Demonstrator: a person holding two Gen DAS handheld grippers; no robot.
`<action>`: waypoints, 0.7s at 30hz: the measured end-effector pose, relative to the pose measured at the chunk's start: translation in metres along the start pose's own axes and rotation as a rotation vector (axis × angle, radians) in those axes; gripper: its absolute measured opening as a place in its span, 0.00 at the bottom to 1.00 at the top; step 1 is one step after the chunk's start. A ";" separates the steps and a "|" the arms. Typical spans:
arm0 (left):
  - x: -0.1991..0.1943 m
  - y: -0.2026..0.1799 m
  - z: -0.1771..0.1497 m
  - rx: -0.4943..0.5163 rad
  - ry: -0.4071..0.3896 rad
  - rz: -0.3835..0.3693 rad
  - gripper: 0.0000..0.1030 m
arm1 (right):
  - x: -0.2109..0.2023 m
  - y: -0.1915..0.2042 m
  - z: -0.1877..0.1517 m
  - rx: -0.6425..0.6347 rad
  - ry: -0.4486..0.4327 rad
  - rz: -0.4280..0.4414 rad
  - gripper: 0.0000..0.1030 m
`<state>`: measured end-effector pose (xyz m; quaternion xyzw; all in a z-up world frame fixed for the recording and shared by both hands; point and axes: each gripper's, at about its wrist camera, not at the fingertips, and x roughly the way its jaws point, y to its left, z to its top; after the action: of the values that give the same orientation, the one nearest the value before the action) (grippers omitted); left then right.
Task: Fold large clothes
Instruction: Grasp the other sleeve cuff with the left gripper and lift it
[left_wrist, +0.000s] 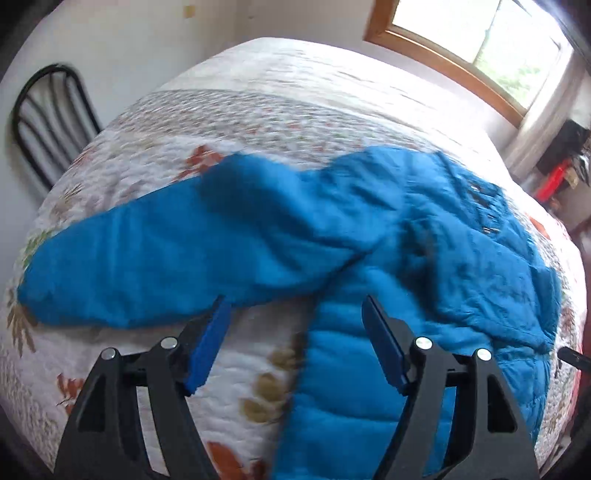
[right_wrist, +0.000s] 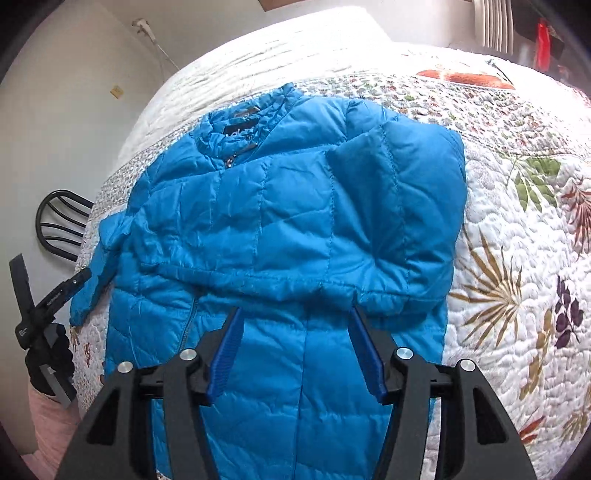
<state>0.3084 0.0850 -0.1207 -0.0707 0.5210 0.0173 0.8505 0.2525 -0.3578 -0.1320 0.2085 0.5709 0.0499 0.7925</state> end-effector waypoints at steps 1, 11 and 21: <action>-0.003 0.032 -0.005 -0.058 0.006 0.045 0.71 | 0.002 0.006 -0.004 -0.006 0.006 0.000 0.57; -0.020 0.273 -0.048 -0.611 0.001 0.219 0.70 | 0.023 0.062 -0.040 -0.045 0.058 -0.006 0.57; 0.019 0.330 -0.034 -0.745 0.006 0.062 0.68 | 0.044 0.088 -0.052 -0.035 0.087 -0.074 0.57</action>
<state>0.2529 0.4058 -0.1863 -0.3598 0.4835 0.2310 0.7638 0.2334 -0.2495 -0.1504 0.1709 0.6114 0.0395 0.7717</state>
